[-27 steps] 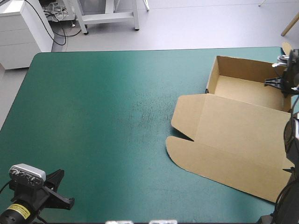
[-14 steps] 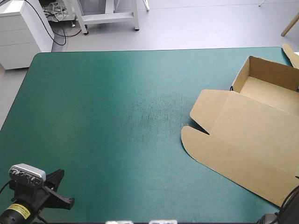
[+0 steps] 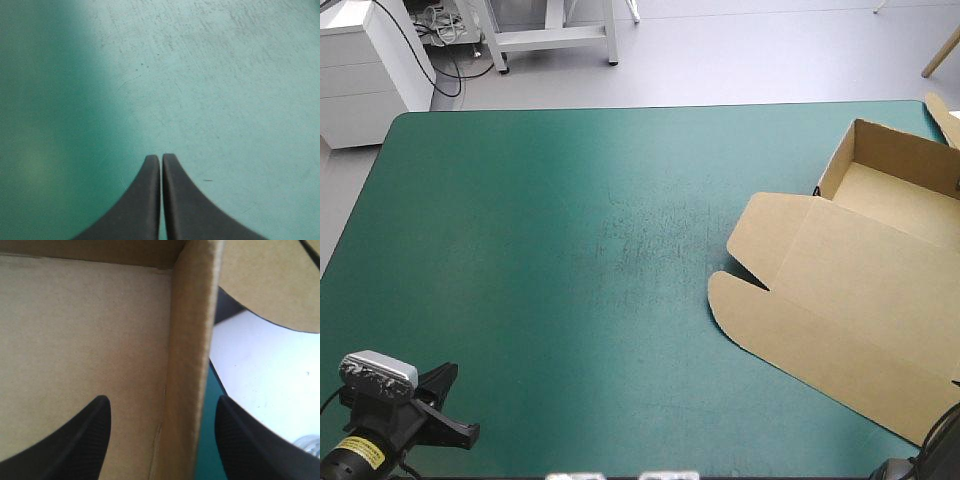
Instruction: Fold the box
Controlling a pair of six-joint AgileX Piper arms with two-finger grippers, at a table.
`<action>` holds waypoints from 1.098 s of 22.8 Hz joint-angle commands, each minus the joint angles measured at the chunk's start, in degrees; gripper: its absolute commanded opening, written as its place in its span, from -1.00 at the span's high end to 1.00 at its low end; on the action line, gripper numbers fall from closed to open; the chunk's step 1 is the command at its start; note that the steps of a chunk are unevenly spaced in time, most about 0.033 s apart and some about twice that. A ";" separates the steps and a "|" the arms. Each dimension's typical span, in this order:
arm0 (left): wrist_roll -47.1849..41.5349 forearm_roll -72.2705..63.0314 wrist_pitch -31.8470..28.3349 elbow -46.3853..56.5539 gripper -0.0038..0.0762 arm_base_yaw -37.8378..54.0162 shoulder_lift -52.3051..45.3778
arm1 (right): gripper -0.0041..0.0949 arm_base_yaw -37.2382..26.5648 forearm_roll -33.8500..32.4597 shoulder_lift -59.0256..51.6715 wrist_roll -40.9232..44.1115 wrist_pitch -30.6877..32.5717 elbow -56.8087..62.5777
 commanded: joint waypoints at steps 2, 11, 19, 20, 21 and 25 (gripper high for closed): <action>-0.55 -0.69 -4.05 -1.37 0.92 0.01 0.68 | -0.26 -0.20 -0.07 -10.84 -0.22 -1.20 -1.50; -0.55 -0.69 -4.05 -1.37 0.92 0.01 0.68 | 0.02 3.33 9.41 -30.60 1.36 -1.20 -1.39; -0.55 -0.78 -4.05 -1.37 0.92 0.01 0.68 | 0.96 19.99 9.41 -40.69 -0.08 -1.20 -1.39; -0.55 -0.78 -4.05 -1.37 0.92 0.01 0.68 | 0.95 22.04 9.41 -41.69 -0.07 -1.20 -1.39; -0.55 -0.78 -4.05 -1.37 0.92 0.01 0.68 | 0.95 24.05 9.12 -42.41 0.28 -1.20 -1.31; -0.55 -0.78 -4.05 -1.37 0.92 0.01 0.68 | 0.95 30.81 5.48 -45.51 2.79 -1.20 1.73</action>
